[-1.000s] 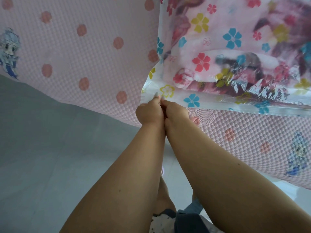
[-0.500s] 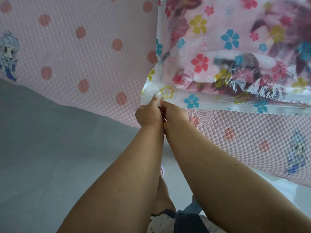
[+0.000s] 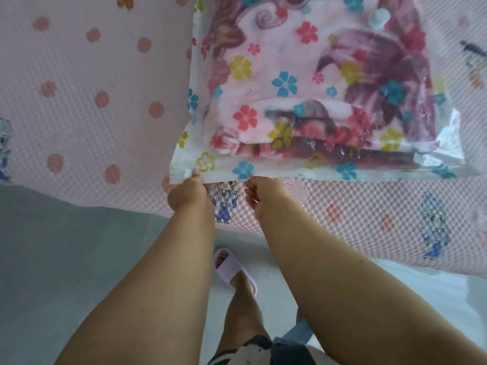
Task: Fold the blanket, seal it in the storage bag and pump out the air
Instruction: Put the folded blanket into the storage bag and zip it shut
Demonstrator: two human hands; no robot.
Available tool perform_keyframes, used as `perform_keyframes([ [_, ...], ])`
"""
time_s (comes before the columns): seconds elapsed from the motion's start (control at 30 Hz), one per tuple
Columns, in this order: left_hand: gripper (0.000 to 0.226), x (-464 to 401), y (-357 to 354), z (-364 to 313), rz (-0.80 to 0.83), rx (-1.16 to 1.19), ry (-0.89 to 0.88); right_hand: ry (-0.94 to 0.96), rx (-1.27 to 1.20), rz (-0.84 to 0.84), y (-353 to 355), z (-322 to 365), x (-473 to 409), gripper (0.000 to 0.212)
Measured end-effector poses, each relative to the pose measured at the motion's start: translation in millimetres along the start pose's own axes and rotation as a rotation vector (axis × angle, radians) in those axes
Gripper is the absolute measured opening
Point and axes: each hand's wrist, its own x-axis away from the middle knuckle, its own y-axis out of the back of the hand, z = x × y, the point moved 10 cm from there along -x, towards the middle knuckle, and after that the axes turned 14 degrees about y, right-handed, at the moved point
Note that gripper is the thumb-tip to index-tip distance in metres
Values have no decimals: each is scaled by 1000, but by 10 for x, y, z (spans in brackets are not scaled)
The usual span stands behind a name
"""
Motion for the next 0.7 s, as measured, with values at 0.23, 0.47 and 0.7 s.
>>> perform_keyframes([
  [0.23, 23, 165, 3, -113, 40, 71, -25, 28, 48, 52, 27, 191, 65, 32],
  [0.47, 39, 526, -572, 339, 317, -340, 116, 88, 125, 30, 102, 385, 122, 35],
  [0.7, 52, 1240, -1486, -124, 374, -716, -331, 368, 258, -113, 514, 1337, -25, 40],
])
